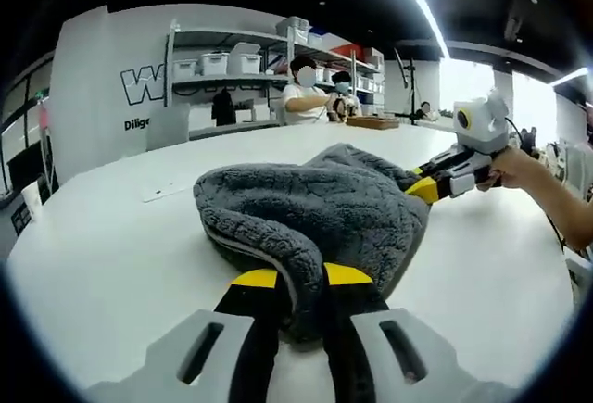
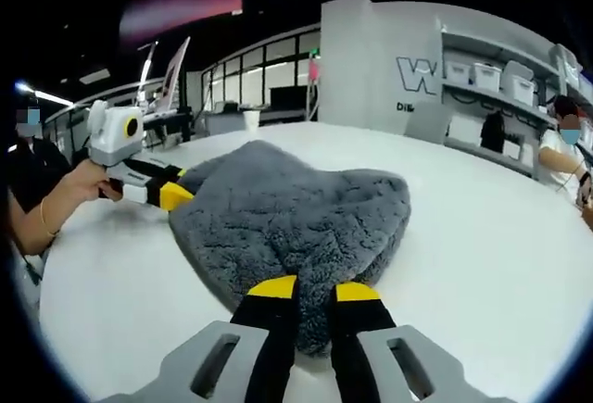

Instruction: Open the folded towel by lifting each exposed corner and separating the folded layers until the towel lies flat within the target outline without major curled edges

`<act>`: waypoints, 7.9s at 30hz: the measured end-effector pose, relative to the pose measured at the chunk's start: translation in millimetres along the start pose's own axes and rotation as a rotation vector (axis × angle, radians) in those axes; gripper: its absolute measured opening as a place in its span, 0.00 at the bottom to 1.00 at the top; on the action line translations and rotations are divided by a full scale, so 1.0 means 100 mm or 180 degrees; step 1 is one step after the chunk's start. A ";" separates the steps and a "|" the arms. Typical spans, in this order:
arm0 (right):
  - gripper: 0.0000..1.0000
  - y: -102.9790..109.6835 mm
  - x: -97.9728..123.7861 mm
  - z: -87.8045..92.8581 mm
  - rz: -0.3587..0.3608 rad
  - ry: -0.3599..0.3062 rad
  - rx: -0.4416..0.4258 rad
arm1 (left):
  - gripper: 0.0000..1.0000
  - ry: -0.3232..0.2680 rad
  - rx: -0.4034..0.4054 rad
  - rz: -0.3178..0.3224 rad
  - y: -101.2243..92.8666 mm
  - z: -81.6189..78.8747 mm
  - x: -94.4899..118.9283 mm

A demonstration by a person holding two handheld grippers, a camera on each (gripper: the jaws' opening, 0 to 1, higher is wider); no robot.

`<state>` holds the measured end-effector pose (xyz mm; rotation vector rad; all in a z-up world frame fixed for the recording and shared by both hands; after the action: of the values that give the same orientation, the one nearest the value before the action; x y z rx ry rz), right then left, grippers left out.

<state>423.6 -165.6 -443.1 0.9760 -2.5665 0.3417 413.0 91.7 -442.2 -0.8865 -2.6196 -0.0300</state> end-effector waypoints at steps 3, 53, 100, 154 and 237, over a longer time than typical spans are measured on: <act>0.06 -0.04 -0.05 -0.01 -0.0007 -0.0027 -0.0007 | 0.13 0.0006 0.0122 0.0076 0.09 -0.01 -0.05; 0.23 -0.44 -0.02 -0.45 0.0208 -0.0319 -0.0319 | 0.30 -0.0577 0.1045 0.0174 0.75 -0.38 0.03; 0.25 -0.82 -0.66 -0.46 0.0312 -0.0177 -0.0541 | 0.38 -0.0342 0.0923 0.0197 0.86 -0.45 -0.42; 0.00 0.23 0.29 -1.10 -0.0993 -0.1825 0.1691 | 0.44 -0.0346 -0.0345 0.0152 0.42 -0.63 -0.04; 0.00 1.13 1.22 -0.52 -0.2240 -0.1071 0.2803 | 0.07 -0.0290 -0.1281 0.1149 -0.18 -0.05 1.05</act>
<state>276.8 -136.3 -354.7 2.2983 -2.0804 1.2125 327.5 138.2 -398.4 -1.5176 -2.5342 -0.4423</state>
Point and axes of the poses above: the point that each gripper's makers call its tool centre point, and the gripper's own axes: x roughly backward along the fingers, y roughly to its left, z roughly out of its underside, the point moved 8 cm from there along x, roughly backward along the fingers, and after that the axes turned 6 degrees about x, right-handed, at the moved point
